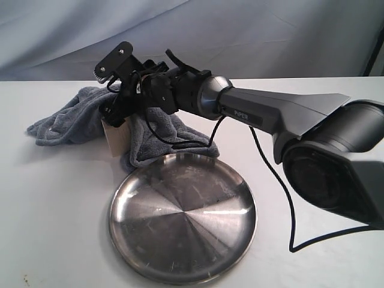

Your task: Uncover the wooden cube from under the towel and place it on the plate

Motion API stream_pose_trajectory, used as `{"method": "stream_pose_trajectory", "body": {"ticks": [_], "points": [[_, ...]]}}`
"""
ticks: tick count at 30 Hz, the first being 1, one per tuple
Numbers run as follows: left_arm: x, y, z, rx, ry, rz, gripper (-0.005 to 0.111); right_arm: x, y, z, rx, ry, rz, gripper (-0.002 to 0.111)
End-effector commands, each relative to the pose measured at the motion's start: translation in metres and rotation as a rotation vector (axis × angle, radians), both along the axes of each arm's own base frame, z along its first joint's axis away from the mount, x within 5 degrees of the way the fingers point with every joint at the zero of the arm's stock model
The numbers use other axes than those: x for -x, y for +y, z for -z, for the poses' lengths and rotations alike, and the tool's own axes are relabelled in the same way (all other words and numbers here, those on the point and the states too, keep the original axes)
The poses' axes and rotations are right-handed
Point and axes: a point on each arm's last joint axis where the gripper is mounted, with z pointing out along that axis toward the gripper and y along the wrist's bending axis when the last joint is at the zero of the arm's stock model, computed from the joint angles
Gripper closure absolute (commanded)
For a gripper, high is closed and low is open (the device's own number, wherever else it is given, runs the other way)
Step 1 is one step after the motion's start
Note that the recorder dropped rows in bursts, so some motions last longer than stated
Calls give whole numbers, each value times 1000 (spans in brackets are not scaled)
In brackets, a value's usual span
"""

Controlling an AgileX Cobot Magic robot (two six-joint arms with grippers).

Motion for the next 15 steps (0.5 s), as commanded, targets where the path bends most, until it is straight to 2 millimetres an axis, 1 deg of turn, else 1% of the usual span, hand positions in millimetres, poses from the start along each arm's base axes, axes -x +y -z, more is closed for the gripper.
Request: {"method": "stream_pose_trajectory", "body": {"ticks": [1,6,9,12,13,15], "points": [[0,0,1,8,-5,-3,106,-2,0,-3,-9,-17,0,9],[0,0,1,6,-5,-2,106,-3,0,-5,-40,-24,11,15],[0,0,1,6,-5,-2,106,-4,1,-7,-80,-24,28,23],[0,0,1,6,-5,-2,106,-4,1,-8,-114,-10,47,34],[0,0,1,6,-5,-2,106,-4,1,-8,-129,2,57,40],[0,0,1,9,-5,-3,106,-4,1,-8,-131,5,59,48]]}}
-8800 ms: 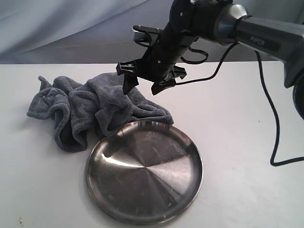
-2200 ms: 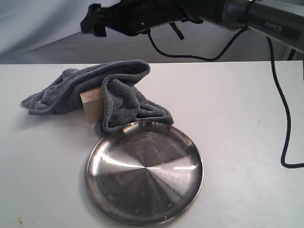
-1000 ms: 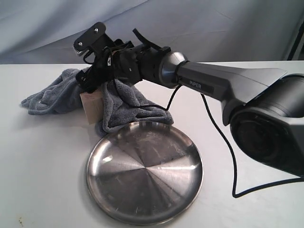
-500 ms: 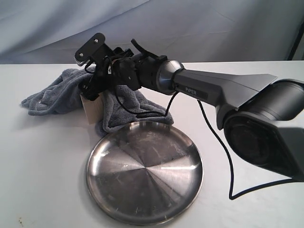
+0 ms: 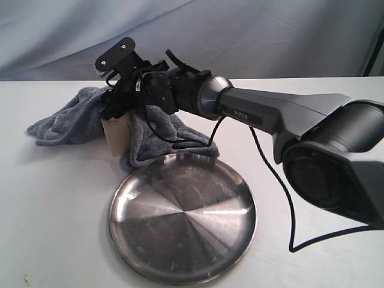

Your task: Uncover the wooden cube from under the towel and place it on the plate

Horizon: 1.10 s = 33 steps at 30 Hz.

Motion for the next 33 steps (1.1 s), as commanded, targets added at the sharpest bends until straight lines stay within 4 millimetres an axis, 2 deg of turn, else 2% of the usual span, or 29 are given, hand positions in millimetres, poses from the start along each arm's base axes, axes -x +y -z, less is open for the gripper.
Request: {"method": "stream_pose_trajectory", "body": {"ticks": [1,7,11,17,26,33], "points": [[0,0,1,9,-5,-3,106,-2,0,-4,-39,6,20,51],[0,0,1,9,-5,-3,106,-1,-1,9,11,39,12,48],[0,0,1,9,-5,-3,106,-1,-1,20,28,59,12,51],[0,0,1,6,-5,-2,106,-2,0,16,2,28,12,78],[0,0,1,9,-5,-3,106,-2,0,11,-5,16,10,108],[0,0,1,9,-5,-3,106,-3,1,-15,-68,-57,10,108]]}}
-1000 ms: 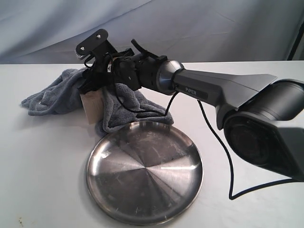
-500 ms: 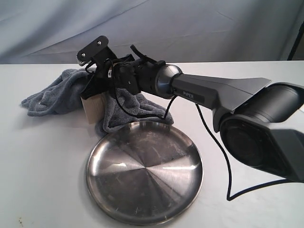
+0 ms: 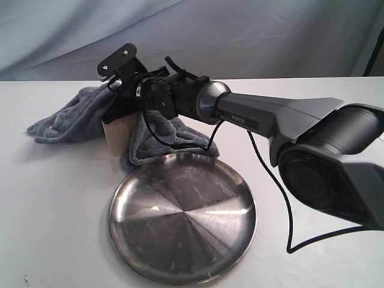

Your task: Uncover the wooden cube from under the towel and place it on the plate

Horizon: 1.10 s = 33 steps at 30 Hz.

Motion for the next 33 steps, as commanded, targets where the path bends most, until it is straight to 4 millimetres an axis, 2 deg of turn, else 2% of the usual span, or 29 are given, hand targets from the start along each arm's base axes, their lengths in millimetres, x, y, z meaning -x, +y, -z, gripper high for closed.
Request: {"method": "stream_pose_trajectory", "body": {"ticks": [1,8,21,27,33], "points": [[0,0,1,9,-5,-3,106,-1,0,-30,-63,-81,0,108],[0,0,1,7,-5,-2,106,-2,1,-45,-123,-147,2,108],[0,0,1,10,-5,-3,106,-4,1,-51,-274,-108,63,108],[0,0,1,10,-5,-3,106,-14,-12,-52,-367,-56,140,108],[0,0,1,8,-5,-2,106,-30,-34,-52,-525,53,274,108]]}}
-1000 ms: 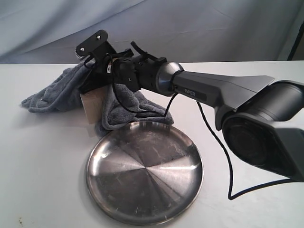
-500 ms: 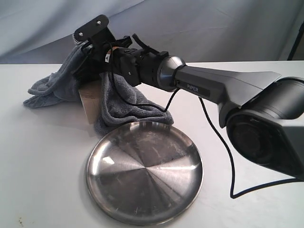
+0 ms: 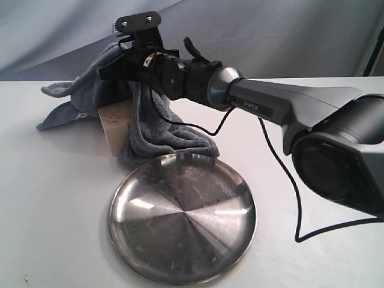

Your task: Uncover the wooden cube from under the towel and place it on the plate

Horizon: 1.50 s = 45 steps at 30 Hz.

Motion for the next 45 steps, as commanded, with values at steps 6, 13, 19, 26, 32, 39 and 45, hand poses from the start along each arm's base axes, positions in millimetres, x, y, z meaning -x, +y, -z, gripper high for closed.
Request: {"method": "stream_pose_trajectory", "body": {"ticks": [6,13,19,26,32,39,45], "points": [[0,0,1,8,-5,-2,106,-12,-17,-14,-138,30,89,108],[0,0,1,10,-5,-3,106,-11,-17,-12,-207,110,110,108],[0,0,1,10,-5,-3,106,-8,-16,-7,-140,159,63,108],[0,0,1,7,-5,-2,106,-9,-28,-25,-114,178,45,108],[0,0,1,7,-5,-2,106,-8,-37,-37,-111,232,37,108],[0,0,1,10,-5,-3,106,-3,-45,-44,-138,266,62,108],[0,0,1,7,-5,-2,106,4,-70,-43,-198,288,158,108]]}}
